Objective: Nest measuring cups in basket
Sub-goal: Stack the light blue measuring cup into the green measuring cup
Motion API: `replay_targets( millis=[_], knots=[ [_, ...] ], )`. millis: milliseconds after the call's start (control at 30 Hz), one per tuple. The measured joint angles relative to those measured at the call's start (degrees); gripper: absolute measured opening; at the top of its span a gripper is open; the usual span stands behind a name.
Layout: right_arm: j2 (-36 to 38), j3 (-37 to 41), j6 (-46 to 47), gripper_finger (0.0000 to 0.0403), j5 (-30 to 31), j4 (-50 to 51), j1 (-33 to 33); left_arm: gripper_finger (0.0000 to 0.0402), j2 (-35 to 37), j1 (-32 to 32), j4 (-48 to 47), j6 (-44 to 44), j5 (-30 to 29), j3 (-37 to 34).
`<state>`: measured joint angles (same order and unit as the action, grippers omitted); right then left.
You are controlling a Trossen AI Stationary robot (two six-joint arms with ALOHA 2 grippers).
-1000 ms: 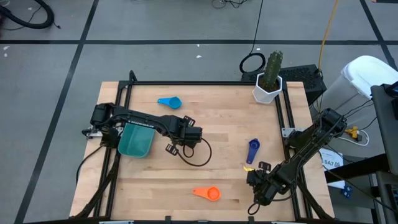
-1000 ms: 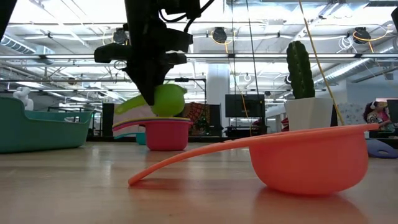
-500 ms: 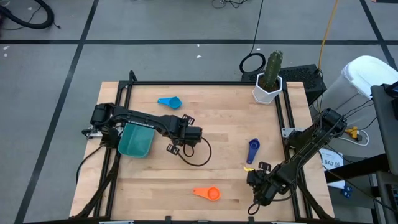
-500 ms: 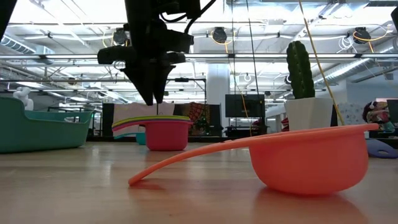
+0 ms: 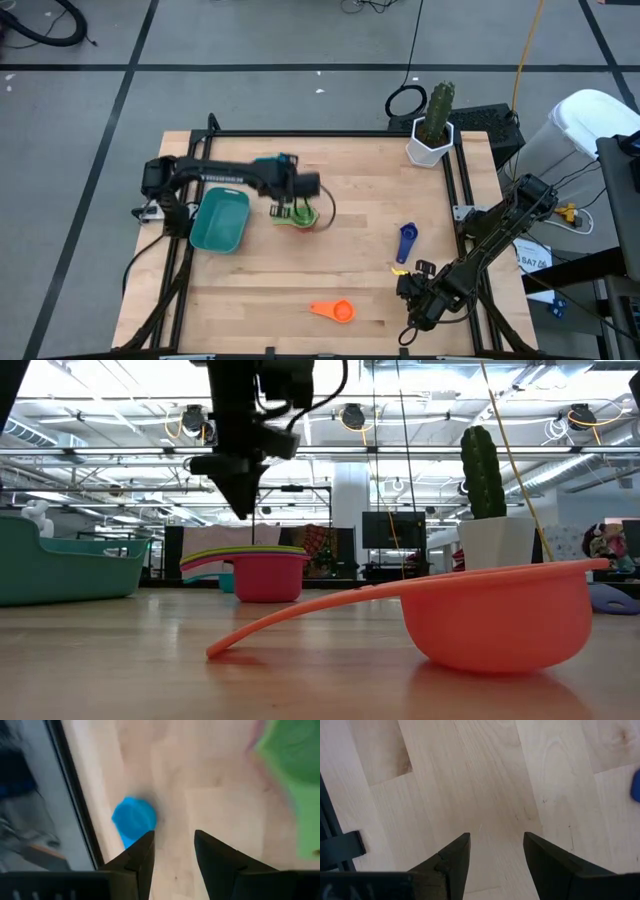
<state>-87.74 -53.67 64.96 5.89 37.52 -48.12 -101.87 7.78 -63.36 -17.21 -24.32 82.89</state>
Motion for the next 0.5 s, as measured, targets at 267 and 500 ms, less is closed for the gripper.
replay_targets(
  millis=[267, 500],
  knots=[
    [0.0, 0.0, -0.6, 0.0176, 0.0, 0.0, 0.0, 0.0143, 1.4, 11.5, 0.9, -6.4, 9.3, 0.0],
    [0.0, 0.0, 0.6, 0.0176, 0.0, 0.0, 0.0, 0.0143, 0.9, 16.8, 5.0, -11.3, 15.4, -1.2]
  ],
)
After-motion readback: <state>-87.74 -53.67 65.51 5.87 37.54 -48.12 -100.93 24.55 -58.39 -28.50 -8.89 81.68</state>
